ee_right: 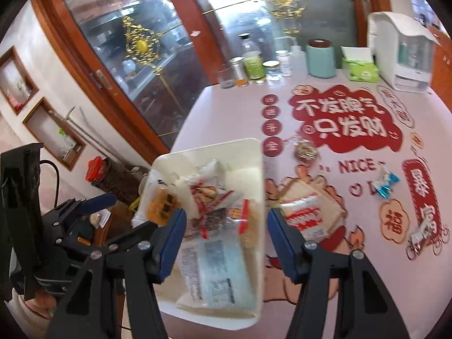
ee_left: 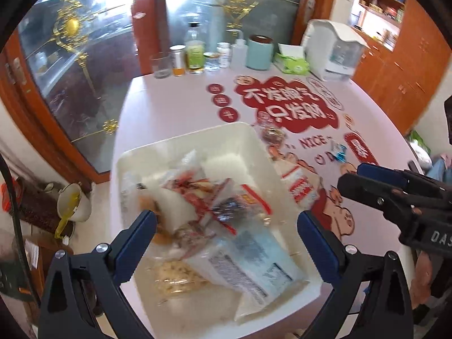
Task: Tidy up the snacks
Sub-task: 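Grasp the blue-wrapped biscuit with the left tool while the right grasps the brown-wrapped snack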
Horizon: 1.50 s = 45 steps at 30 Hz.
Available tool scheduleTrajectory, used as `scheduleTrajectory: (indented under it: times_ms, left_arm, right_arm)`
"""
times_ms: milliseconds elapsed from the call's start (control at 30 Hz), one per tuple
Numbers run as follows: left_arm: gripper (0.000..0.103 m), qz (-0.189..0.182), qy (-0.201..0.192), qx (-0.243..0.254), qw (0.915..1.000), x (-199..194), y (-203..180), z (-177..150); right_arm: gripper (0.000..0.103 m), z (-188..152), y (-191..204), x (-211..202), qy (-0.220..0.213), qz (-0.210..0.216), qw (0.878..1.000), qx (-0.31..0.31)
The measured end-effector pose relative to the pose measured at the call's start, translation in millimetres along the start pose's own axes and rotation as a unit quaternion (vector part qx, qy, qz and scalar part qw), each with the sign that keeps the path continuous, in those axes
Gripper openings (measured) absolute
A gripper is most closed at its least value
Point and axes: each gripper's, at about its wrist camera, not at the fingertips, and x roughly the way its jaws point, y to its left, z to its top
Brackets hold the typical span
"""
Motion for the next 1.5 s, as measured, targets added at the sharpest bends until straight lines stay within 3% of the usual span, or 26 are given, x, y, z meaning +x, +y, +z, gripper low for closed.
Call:
scheduleTrajectory:
  times_ms: [267,500,700,867,1100,1300,1500]
  left_arm:
    - [0.099,-0.055,0.008,0.072,0.9958,20,-78,35]
    - [0.099,-0.087,0.002,0.172,0.9813,50,-177,79]
    - [0.099,-0.099,0.025,0.228,0.9684,105,-253,111]
    - [0.099,-0.092,0.071,0.250,0.9612,175,-298,124]
    - [0.099,-0.079,0.146,0.247,0.9546,267,-315,127]
    - [0.096,-0.075,0.176,0.247,0.9498,304,-315,123]
    - [0.087,-0.078,0.196,0.246,0.9462,324,-317,119]
  right_arm:
    - [0.060,-13,-74,-31,-0.025,-0.075,0.994,0.072]
    - [0.060,-30,-160,-57,-0.039,-0.146,0.976,0.158]
    - [0.060,-44,-233,-61,-0.039,-0.189,0.952,0.236]
    - [0.060,-55,-281,-46,-0.031,-0.200,0.938,0.283]
    - [0.060,-64,-315,-4,-0.004,-0.205,0.928,0.310]
    - [0.060,-73,-326,35,0.039,-0.221,0.923,0.314]
    - [0.061,-74,-332,44,0.039,-0.243,0.917,0.314]
